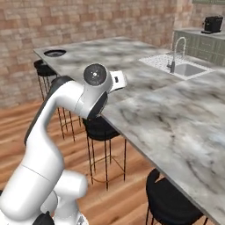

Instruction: Take the cheese, chicken drumstick, and garlic from the fridge and place them on the plate on the dining counter to create an appetizer plate.

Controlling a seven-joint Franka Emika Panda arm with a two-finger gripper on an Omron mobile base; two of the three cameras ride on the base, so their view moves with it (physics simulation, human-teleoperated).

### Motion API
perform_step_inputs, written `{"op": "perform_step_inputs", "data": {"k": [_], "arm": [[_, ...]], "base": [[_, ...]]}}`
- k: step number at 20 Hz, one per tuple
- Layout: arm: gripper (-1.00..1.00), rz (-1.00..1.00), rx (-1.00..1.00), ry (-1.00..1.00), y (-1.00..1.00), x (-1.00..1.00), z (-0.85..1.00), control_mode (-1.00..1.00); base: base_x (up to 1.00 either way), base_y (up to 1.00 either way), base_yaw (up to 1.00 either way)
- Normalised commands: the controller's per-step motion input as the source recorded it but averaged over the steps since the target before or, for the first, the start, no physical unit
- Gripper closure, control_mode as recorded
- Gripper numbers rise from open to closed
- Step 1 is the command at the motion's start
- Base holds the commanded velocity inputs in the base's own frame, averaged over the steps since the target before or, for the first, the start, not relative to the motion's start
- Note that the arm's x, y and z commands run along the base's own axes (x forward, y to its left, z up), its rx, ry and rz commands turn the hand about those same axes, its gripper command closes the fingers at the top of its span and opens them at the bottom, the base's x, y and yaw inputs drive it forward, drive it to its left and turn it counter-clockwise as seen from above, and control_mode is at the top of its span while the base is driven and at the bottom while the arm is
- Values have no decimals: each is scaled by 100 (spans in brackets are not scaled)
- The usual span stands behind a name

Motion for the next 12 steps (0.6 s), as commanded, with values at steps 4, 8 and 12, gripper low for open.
{"op": "perform_step_inputs", "data": {"k": [4, 8, 12], "arm": [[100, 0, 0, 0, 0, 0, 0, 100], [100, 0, 0, 0, 0, 0, 0, 100], [100, 0, 0, 0, 0, 0, 0, 100]], "base": [[67, 100, -15], [63, 100, -12], [67, 100, -9]]}}
